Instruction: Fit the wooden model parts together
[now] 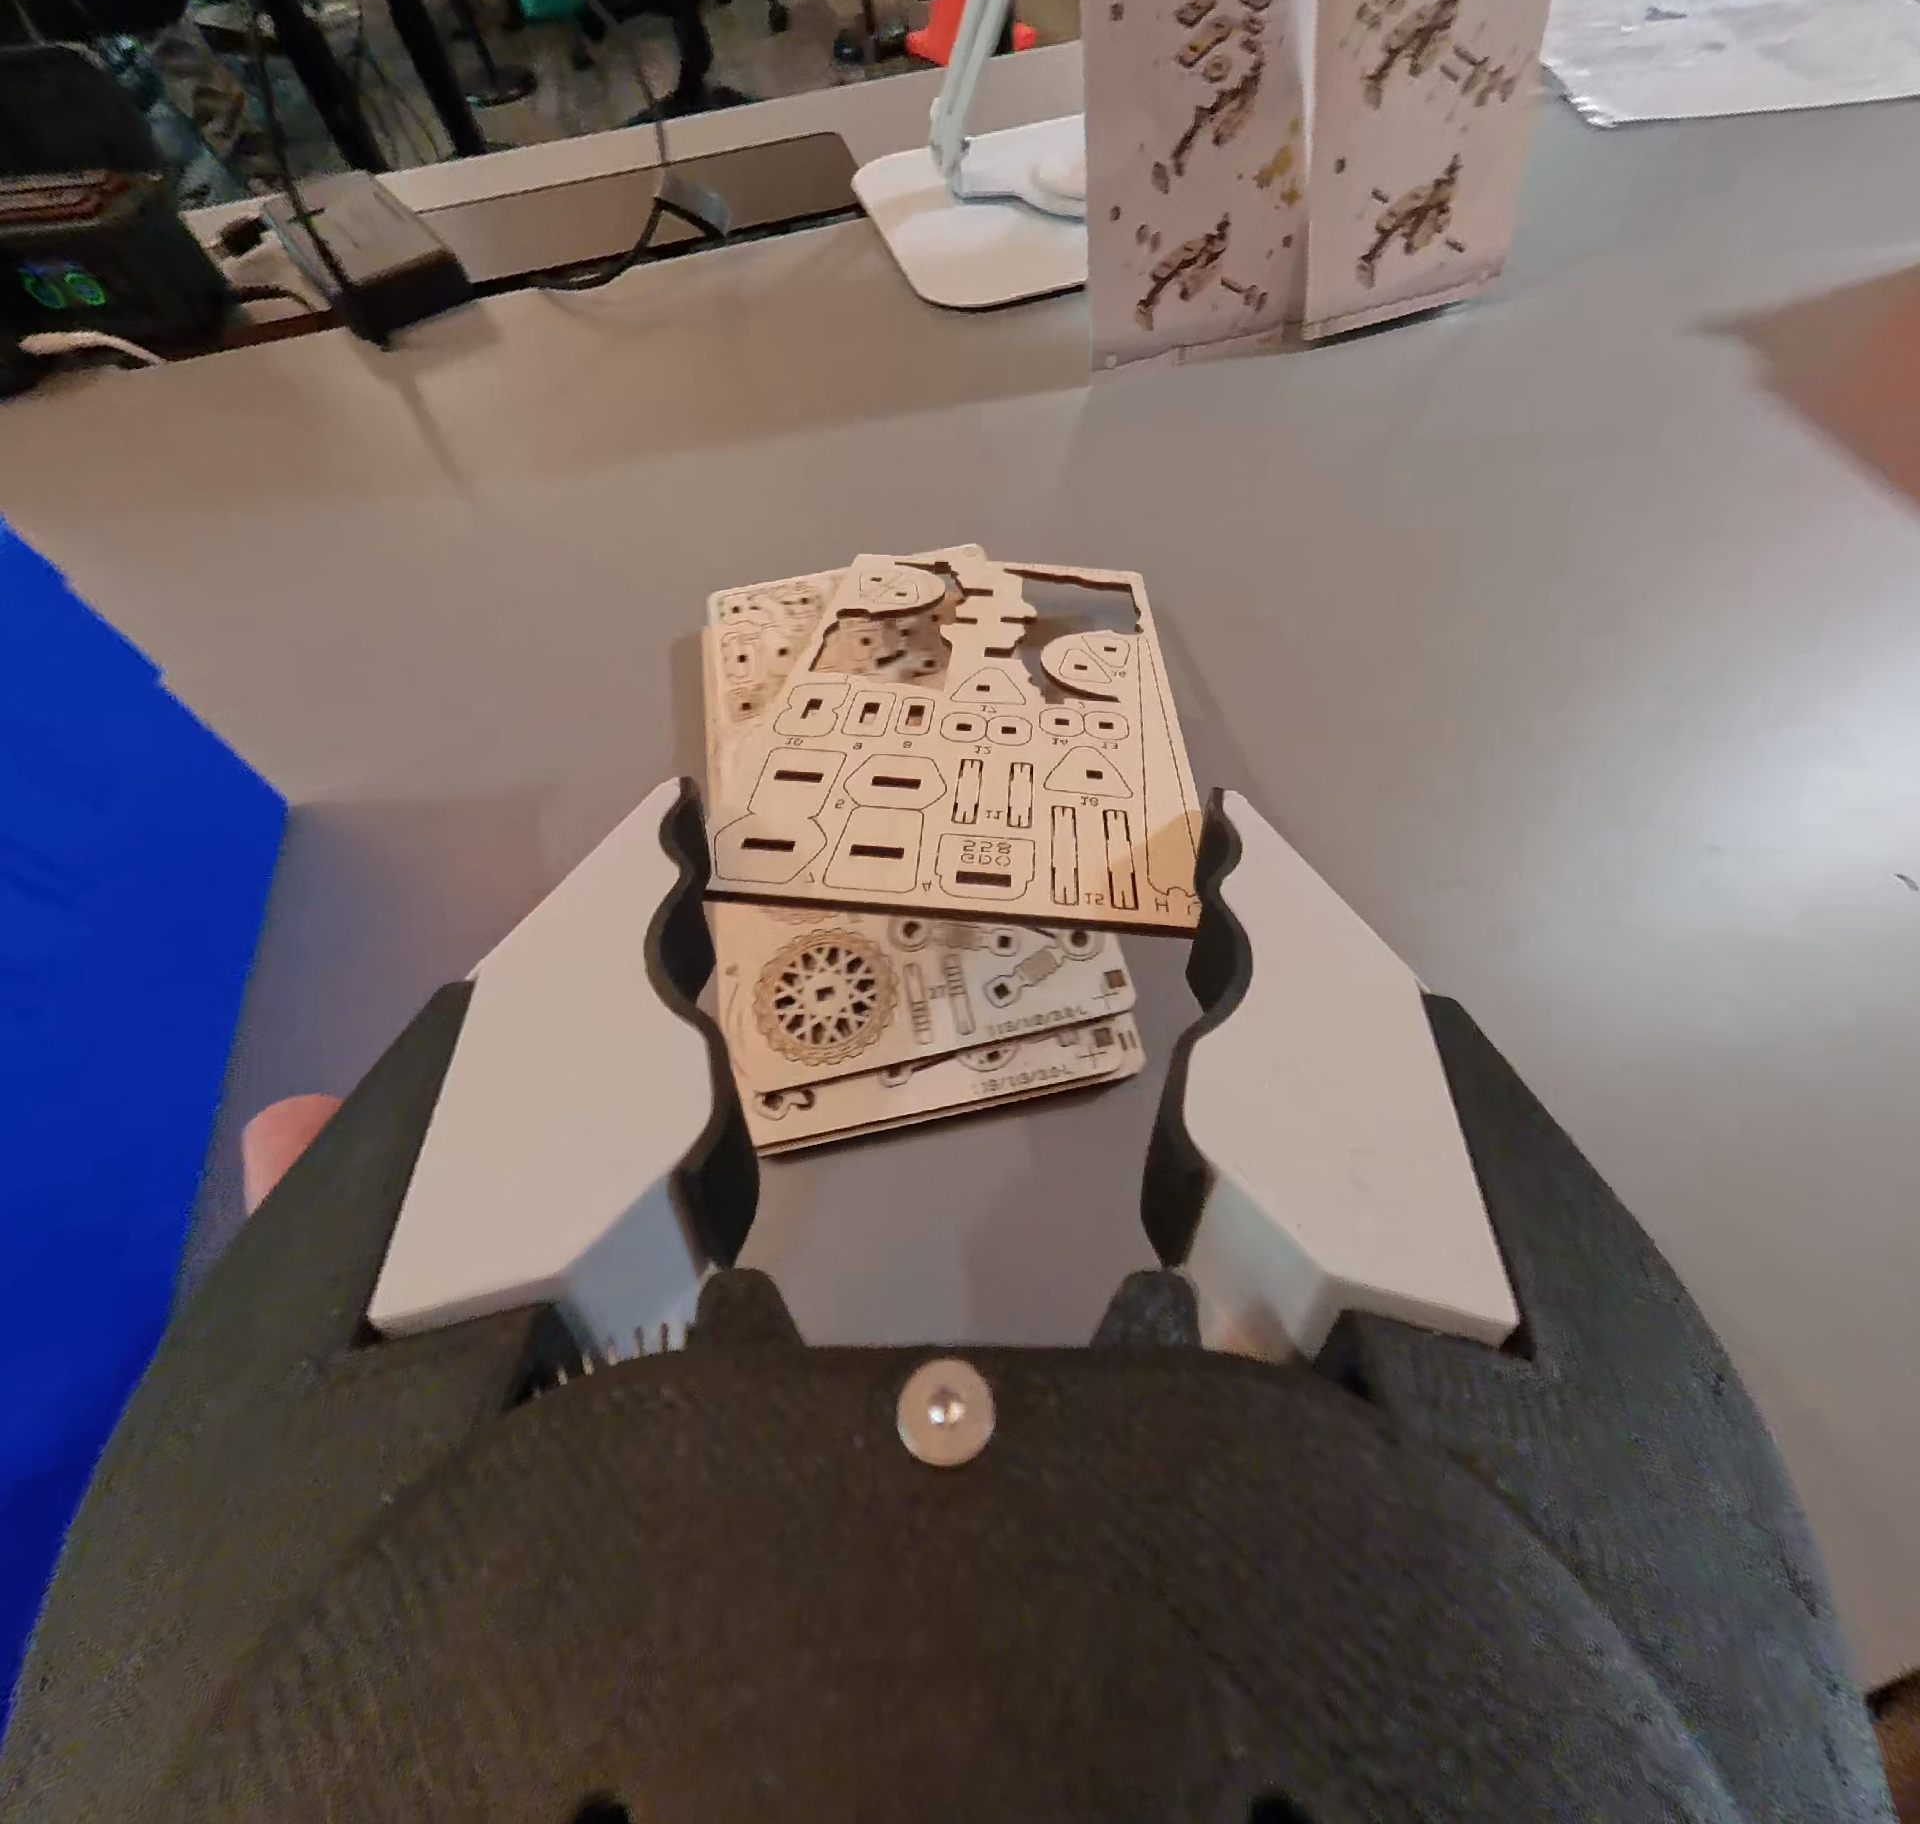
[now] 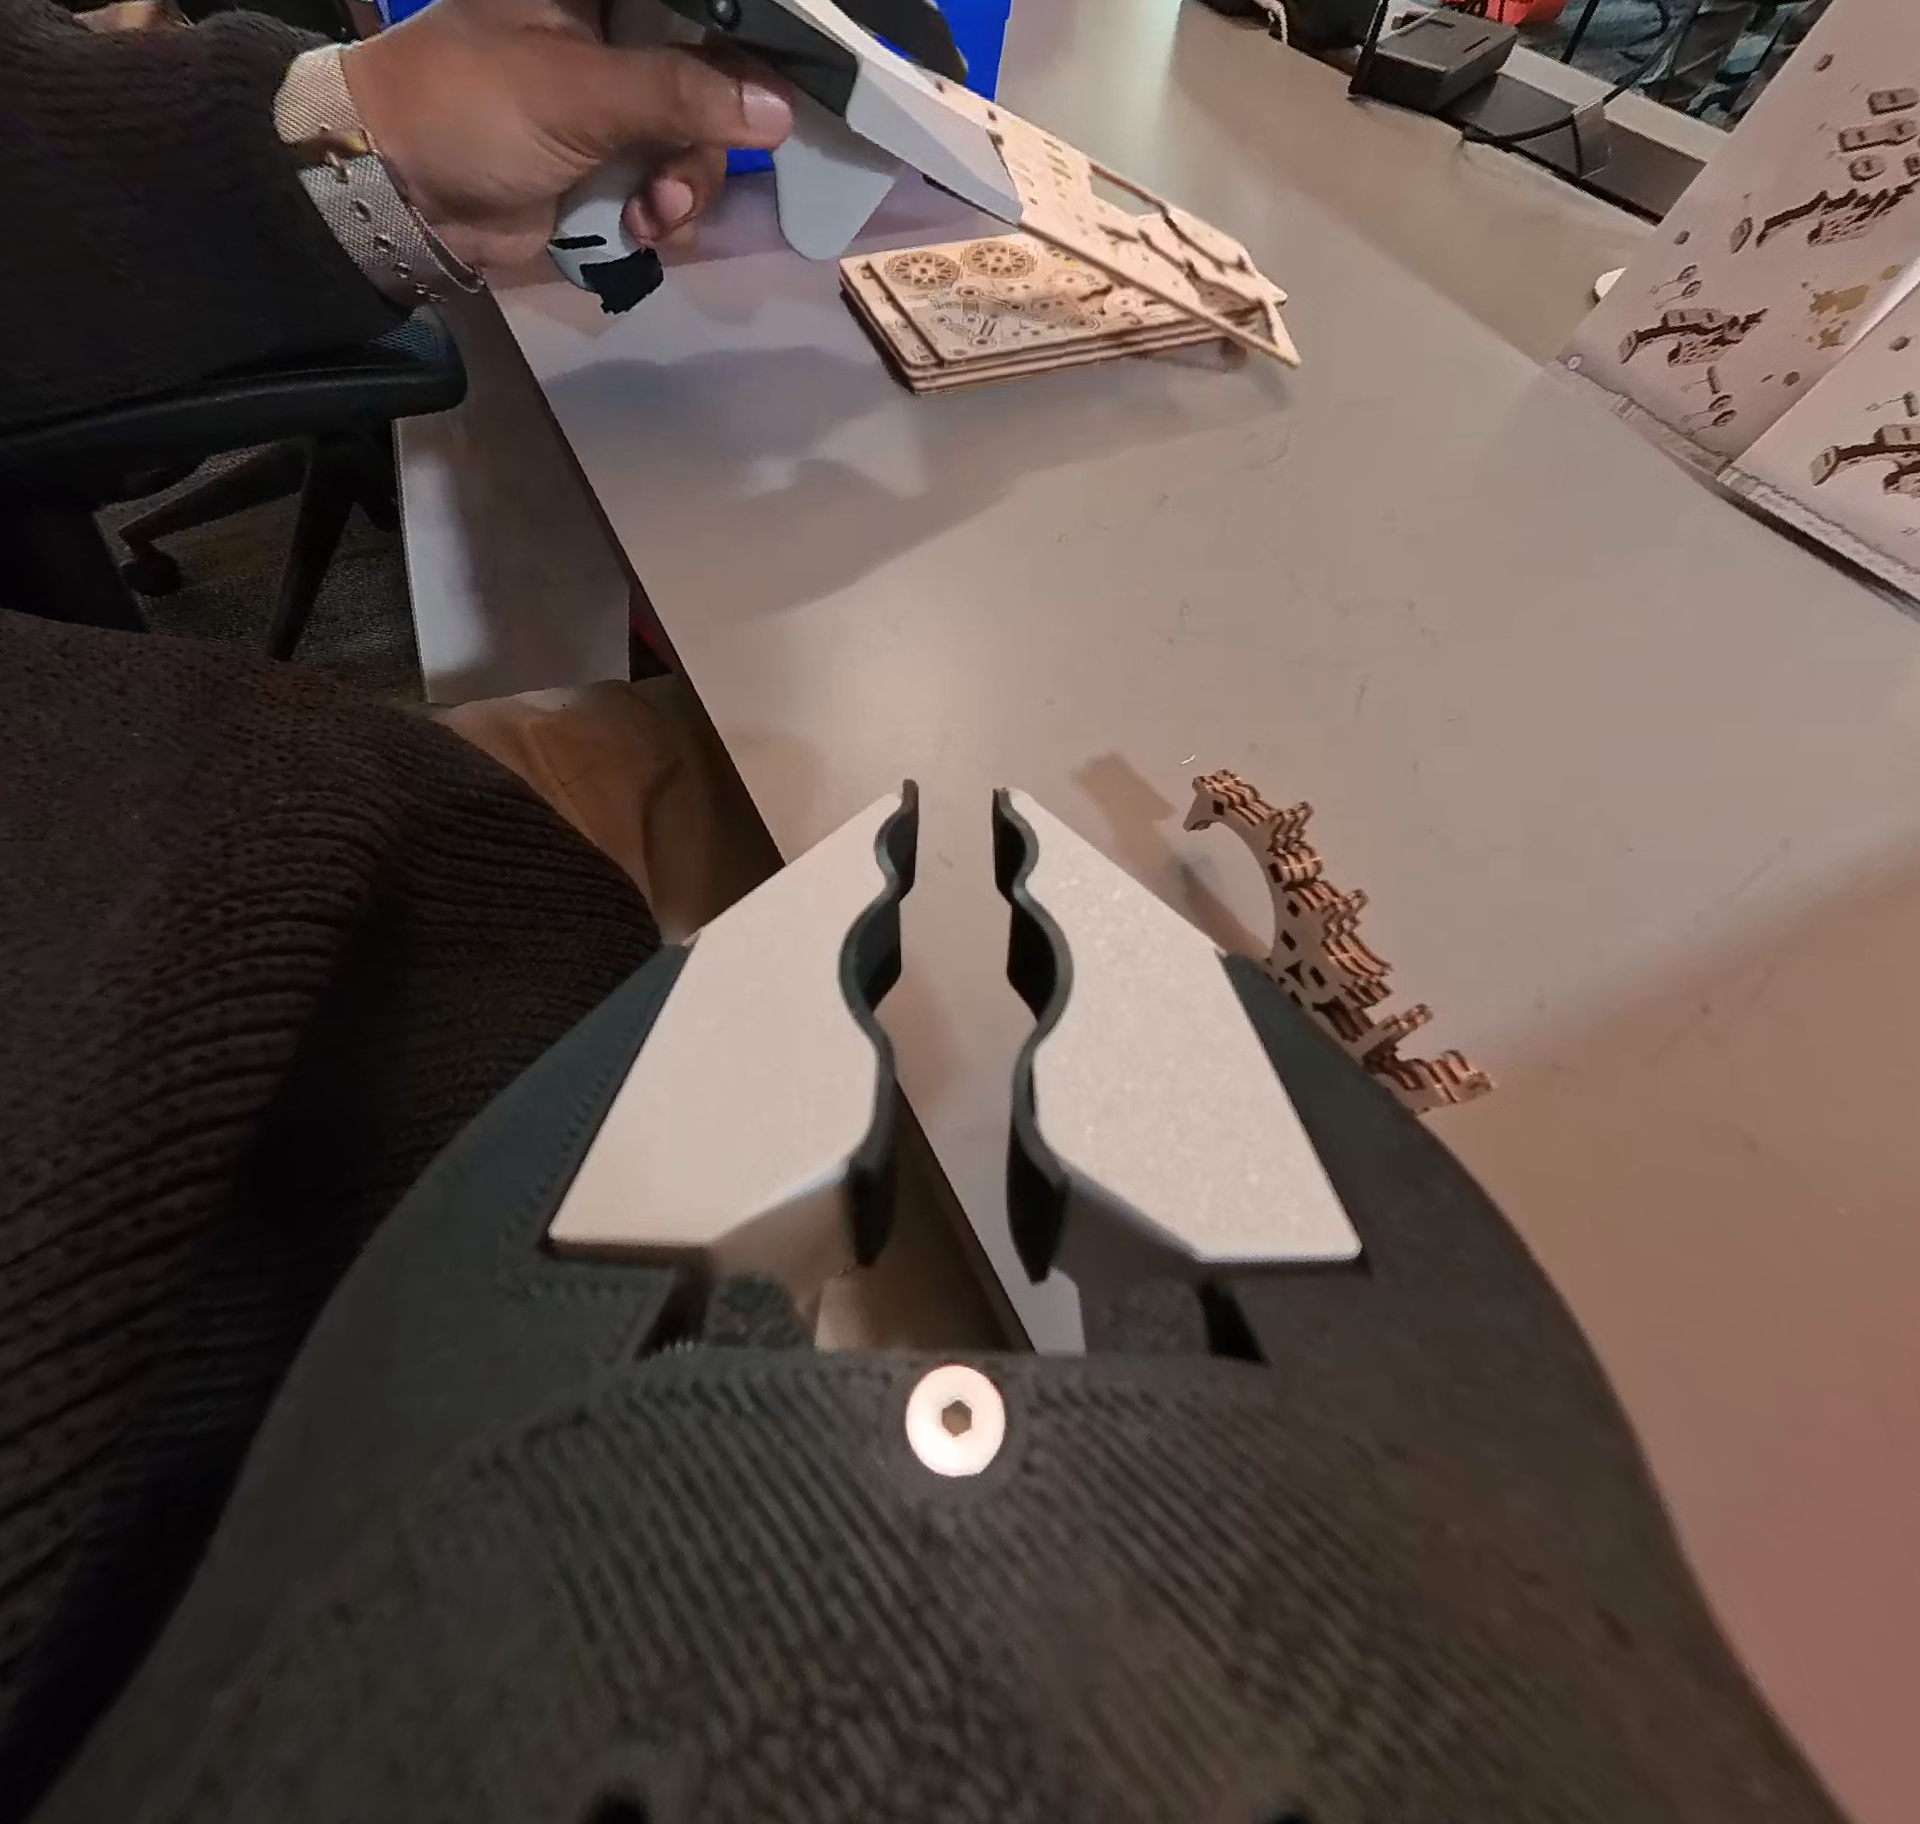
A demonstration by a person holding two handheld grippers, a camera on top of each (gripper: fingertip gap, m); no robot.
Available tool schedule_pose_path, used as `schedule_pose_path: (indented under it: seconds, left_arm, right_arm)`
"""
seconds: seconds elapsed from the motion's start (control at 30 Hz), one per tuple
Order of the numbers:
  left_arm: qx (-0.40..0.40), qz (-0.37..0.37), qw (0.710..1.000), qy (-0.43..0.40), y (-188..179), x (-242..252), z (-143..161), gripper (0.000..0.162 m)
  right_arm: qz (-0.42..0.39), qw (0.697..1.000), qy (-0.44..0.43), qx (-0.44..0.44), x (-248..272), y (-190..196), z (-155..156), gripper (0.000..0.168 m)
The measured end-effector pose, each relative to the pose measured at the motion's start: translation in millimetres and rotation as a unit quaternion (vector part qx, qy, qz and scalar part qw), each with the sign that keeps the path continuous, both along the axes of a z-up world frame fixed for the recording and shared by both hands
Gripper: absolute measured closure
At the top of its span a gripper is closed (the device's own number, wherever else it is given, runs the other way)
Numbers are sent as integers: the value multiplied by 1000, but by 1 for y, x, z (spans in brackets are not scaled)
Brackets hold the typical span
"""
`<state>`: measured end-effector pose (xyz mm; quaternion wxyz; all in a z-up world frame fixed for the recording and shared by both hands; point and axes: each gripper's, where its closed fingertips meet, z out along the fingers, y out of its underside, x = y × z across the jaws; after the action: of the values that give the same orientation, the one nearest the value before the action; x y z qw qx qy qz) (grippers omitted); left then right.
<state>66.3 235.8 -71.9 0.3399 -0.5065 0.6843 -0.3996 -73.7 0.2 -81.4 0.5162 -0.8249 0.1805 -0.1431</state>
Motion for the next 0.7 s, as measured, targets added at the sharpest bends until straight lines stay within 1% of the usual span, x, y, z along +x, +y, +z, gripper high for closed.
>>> schedule_pose_path:
  seconds: [0.03, 0.07, 0.1, 0.13, 0.23, 0.27, 0.3, 0.33, 0.4, 0.43, 0.47, 0.53, 0.57, 0.63, 0.7]
  left_arm:
    - [-3, -11, 1000, 3, -5, -2, 0, 68]
    - [-7, -28, 1000, 6, -13, -4, 0, 79]
    - [-15, -59, 998, -3, -25, -9, 3, 122]
    - [-16, -74, 997, -18, -32, -12, 8, 130]
    - [27, -102, 994, -23, -45, -18, 7, 110]
    - [42, -101, 994, -25, -46, -18, 5, 107]
    - [56, -96, 993, -28, -45, -16, 3, 105]
    - [69, -86, 993, -30, -42, -14, 1, 100]
    - [83, -53, 995, -26, -28, -6, -4, 81]
    - [82, -49, 995, -8, -25, -1, -10, 75]
    - [73, -58, 995, 28, -26, 2, -18, 69]
    - [50, -91, 989, 106, -30, 8, -33, 59]
    - [46, -103, 986, 125, -31, 15, -36, 57]
    - [60, -107, 981, 153, -24, 35, -43, 48]
    - [74, -120, 973, 180, -25, 51, -50, 46]
  right_arm:
    - [0, 1000, 0, 0, 0, 0, 0, 155]
    - [-1, 1000, 0, 0, 0, 0, 0, 155]
    - [-1, 1000, 0, 0, 1, 0, 0, 155]
    - [0, 1000, 1, -1, 1, 0, -1, 155]
    - [0, 1000, 1, -1, 0, 0, -1, 155]
    - [0, 1000, 0, -2, 0, 0, -1, 155]
    - [0, 1000, 0, -2, 0, 0, -1, 155]
    - [0, 1000, 0, -3, 1, 0, -1, 155]
    - [-3, 1000, -1, -4, 2, 0, -3, 155]
    - [-5, 1000, 0, -6, 4, -1, -4, 155]
    - [-6, 1000, 2, -8, 5, -1, -6, 155]
    - [-7, 1000, 10, -2, 6, -1, -6, 155]
    - [-6, 1000, 15, 5, 6, -1, -4, 155]
    - [-6, 1000, 22, 17, 6, 0, -1, 156]
    - [-10, 1000, 21, 18, 7, -2, 0, 156]
